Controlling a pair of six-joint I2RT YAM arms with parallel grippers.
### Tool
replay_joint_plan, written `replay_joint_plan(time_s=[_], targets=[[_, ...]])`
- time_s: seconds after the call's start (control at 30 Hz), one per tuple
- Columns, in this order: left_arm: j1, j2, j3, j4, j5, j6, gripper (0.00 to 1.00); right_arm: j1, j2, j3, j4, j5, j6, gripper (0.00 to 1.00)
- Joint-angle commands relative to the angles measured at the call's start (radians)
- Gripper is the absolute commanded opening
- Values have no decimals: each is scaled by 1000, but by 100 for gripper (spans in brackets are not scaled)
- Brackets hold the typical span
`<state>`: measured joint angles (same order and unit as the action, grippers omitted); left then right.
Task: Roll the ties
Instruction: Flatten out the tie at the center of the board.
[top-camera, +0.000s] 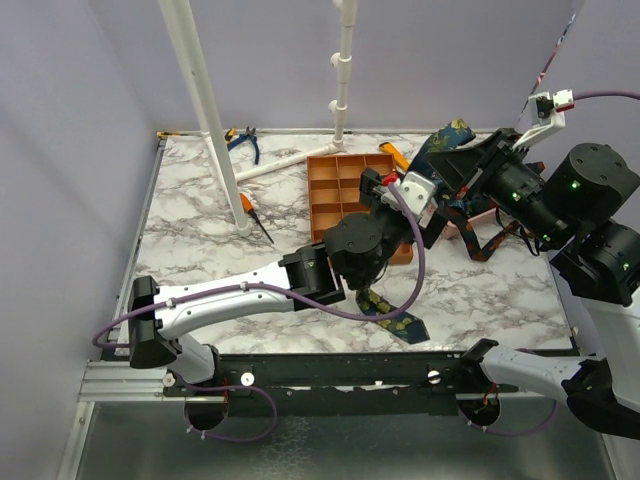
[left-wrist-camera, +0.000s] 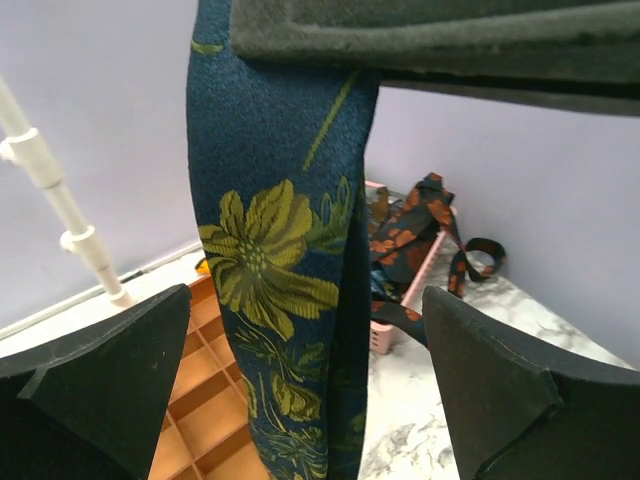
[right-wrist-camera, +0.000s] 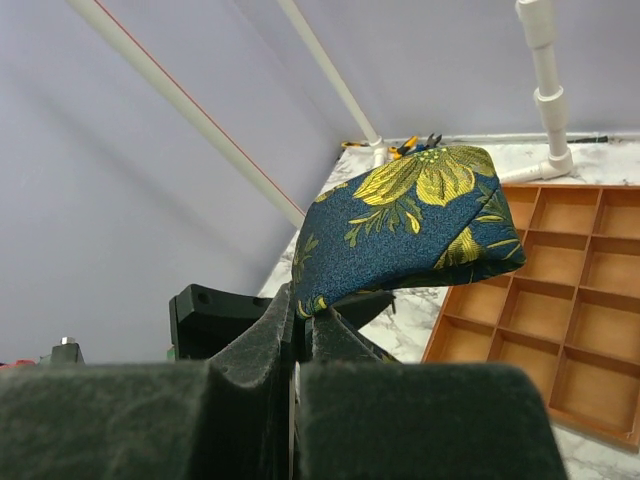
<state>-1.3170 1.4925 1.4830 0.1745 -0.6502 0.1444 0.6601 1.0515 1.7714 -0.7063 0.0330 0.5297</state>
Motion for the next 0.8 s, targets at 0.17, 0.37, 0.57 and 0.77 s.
replay_joint_plan(time_s=[0.17, 0.37, 0.57, 0.77], targets=[[-1, 85, 106, 61, -242, 106, 62, 4, 10, -8, -35, 61, 65, 1], [0, 37, 47, 97, -181, 108, 30, 3, 2, -20, -38, 96, 70, 0], [-1, -22, -1, 96, -89, 95, 0, 3, -13, -48, -1, 49, 49, 48], [6, -86, -6, -4, -8, 43, 0, 4, -78, -52, 1, 104, -4, 100]])
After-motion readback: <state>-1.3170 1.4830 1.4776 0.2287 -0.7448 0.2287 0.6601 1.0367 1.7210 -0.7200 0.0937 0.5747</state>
